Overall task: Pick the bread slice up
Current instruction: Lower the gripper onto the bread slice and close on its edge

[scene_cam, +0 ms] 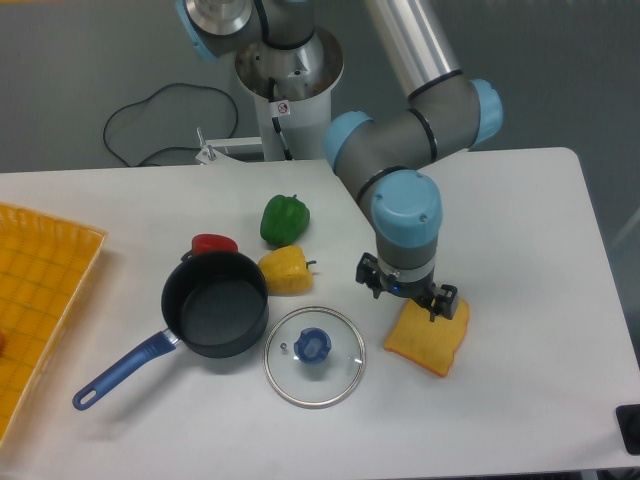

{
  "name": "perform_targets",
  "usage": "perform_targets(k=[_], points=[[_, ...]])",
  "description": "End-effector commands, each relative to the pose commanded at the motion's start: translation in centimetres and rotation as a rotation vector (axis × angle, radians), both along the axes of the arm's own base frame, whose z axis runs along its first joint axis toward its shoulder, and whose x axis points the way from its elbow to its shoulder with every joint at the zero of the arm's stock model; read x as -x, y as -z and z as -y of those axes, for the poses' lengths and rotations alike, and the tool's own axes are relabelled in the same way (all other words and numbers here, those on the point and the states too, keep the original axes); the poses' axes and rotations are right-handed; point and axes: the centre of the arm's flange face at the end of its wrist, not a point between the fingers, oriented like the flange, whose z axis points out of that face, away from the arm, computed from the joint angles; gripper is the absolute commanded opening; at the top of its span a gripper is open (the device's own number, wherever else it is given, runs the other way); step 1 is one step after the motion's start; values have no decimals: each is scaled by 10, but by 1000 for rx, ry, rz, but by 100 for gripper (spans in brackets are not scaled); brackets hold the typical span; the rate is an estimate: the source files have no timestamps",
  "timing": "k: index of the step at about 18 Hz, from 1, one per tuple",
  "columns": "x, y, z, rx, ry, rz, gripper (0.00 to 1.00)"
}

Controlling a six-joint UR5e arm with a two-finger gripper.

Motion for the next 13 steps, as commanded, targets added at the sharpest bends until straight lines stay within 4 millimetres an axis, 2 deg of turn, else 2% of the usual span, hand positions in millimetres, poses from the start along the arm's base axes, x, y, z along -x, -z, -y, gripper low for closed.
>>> perform_targets(k=[3, 7, 11, 13], points=[[8, 13, -4, -8, -75, 16, 100], [8, 27, -4, 5, -77, 33, 100], [14, 20, 5, 22, -92, 12, 100], [18, 26, 13, 32, -126, 17, 100]])
